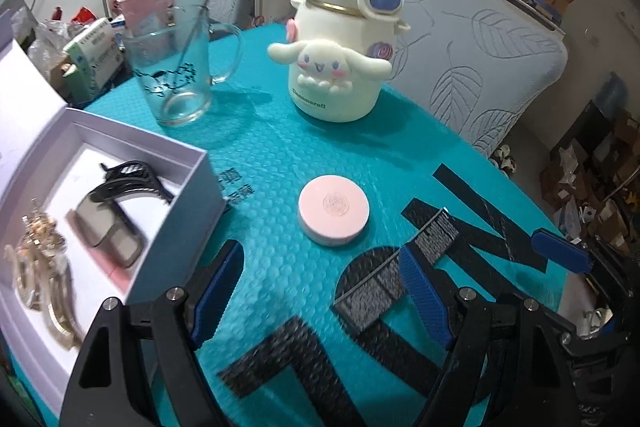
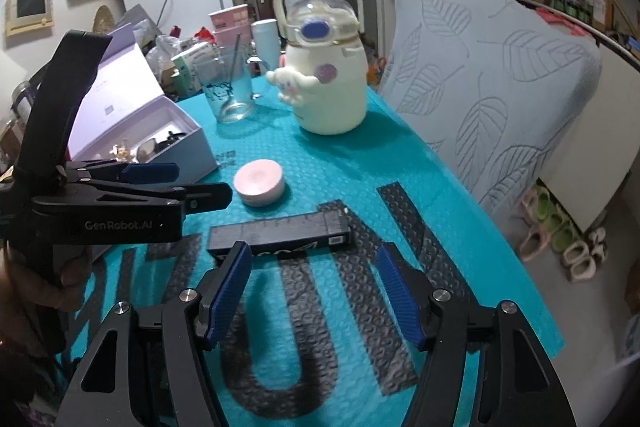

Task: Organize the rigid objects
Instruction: 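Grasp the pink round compact with the left tool while the right grasps the black box, then lift the pink compact with the left tool while the right lifts the black box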

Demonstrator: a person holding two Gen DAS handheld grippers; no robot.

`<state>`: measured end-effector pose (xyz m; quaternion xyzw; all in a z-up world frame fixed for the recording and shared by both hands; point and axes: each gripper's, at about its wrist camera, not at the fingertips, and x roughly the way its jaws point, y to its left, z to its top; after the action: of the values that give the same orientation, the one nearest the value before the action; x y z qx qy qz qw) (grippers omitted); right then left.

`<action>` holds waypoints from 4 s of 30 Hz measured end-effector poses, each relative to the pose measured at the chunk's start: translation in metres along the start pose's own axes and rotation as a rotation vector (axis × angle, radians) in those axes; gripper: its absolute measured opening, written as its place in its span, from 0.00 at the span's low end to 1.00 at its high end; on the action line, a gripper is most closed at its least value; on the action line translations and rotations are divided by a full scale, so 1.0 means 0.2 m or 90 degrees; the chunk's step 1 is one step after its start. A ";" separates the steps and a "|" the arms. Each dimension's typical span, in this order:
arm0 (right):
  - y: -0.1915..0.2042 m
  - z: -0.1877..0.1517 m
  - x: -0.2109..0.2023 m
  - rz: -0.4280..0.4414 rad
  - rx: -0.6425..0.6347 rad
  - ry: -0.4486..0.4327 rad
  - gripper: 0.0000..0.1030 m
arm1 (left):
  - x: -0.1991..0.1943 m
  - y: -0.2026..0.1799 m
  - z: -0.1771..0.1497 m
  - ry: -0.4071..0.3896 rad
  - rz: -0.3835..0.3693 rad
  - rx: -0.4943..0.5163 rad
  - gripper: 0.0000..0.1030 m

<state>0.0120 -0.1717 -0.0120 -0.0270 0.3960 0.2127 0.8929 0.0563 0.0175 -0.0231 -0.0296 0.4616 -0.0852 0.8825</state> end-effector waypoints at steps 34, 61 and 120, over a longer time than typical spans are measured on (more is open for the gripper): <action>-0.02 0.08 0.35 0.107 0.047 0.076 0.64 | 0.19 0.08 0.00 0.055 -0.031 -0.008 0.49; 0.14 0.11 0.45 0.132 -0.034 0.098 0.67 | -0.10 0.20 -0.27 0.022 0.021 -0.097 0.49; 0.41 -0.22 0.05 0.108 -0.149 0.068 0.24 | -0.34 0.19 -0.61 0.005 0.071 -0.119 0.49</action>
<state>-0.0458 -0.1037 -0.0396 -0.1084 0.4162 0.3306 0.8401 -0.0773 0.0698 -0.0436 -0.0857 0.4717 0.0075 0.8775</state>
